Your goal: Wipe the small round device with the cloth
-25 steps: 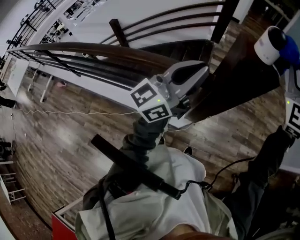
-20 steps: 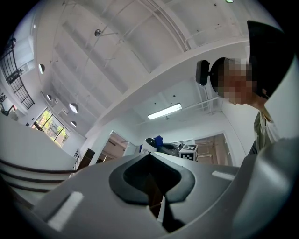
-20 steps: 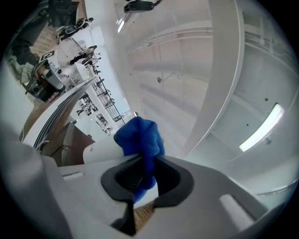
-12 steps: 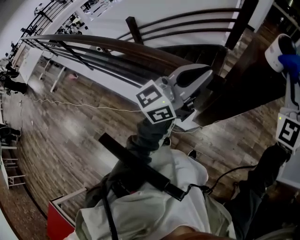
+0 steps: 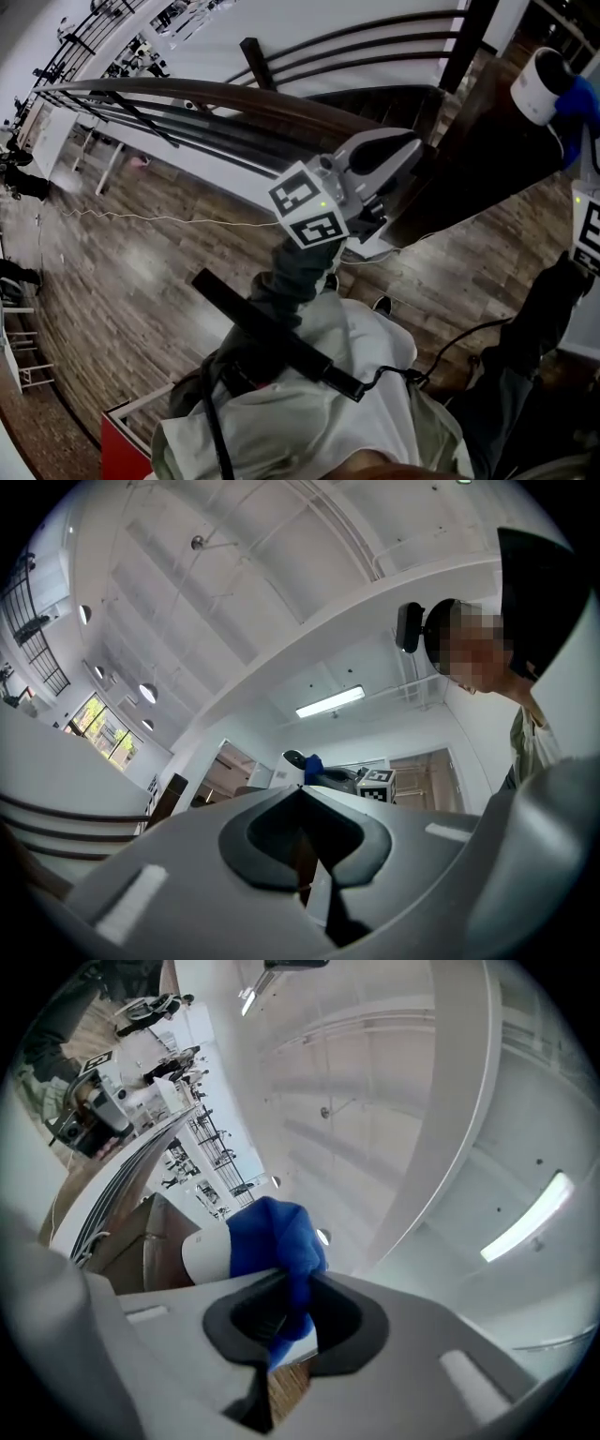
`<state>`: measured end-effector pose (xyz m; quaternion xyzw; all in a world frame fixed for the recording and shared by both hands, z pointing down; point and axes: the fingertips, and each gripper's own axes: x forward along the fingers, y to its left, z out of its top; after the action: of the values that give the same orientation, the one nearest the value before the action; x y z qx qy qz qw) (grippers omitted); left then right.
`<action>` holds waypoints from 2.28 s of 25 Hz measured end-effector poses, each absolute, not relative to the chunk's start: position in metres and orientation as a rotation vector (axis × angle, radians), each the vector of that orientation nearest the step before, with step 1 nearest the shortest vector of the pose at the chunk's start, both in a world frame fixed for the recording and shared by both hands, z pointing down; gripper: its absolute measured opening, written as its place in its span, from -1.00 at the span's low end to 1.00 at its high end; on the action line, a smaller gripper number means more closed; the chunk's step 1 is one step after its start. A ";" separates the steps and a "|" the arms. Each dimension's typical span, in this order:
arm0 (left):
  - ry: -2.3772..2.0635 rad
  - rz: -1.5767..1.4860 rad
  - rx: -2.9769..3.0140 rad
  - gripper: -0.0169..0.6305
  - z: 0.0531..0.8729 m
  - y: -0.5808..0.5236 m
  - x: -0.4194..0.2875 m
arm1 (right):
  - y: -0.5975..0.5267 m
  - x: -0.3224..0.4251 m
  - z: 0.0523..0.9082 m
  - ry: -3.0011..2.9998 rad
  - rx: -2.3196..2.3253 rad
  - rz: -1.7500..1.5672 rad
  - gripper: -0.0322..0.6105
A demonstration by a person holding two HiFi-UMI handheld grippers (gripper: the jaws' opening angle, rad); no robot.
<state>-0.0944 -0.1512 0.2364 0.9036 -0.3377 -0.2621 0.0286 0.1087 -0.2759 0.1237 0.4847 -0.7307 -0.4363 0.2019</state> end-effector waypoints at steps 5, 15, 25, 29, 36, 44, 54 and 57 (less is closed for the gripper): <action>-1.097 -0.780 2.842 -0.96 0.226 -0.159 -0.098 | -0.272 0.083 0.148 -2.117 1.311 -1.193 -0.73; -1.056 -0.723 3.000 -0.96 0.160 -0.223 -0.055 | -0.265 0.102 0.117 -2.105 1.378 -1.231 -0.73; -0.964 -0.676 3.049 -0.96 0.140 -0.267 -0.015 | -0.254 0.071 0.171 -1.993 1.130 -1.196 -0.73; -0.937 -0.680 3.054 -0.96 0.137 -0.271 -0.008 | -0.255 0.081 0.161 -2.016 1.136 -1.175 -0.73; -0.916 -0.670 3.065 -0.96 0.132 -0.273 -0.002 | -0.282 0.077 0.081 -1.987 1.247 -1.232 -0.73; -0.955 -0.723 3.038 -0.96 0.133 -0.274 -0.011 | -0.283 0.037 0.085 -1.514 1.149 -1.503 -0.73; -1.088 -0.824 2.975 -0.96 0.130 -0.269 -0.037 | -0.244 0.008 0.159 -1.434 0.901 -1.591 -0.73; -1.088 -0.836 2.964 -0.96 0.128 -0.269 -0.040 | -0.242 0.022 0.187 -1.648 0.850 -1.455 -0.73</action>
<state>-0.0396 -0.2694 0.1283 0.9058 -0.3323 -0.2554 -0.0622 0.0222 -0.2421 0.1870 0.3332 -0.6462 -0.5704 0.3821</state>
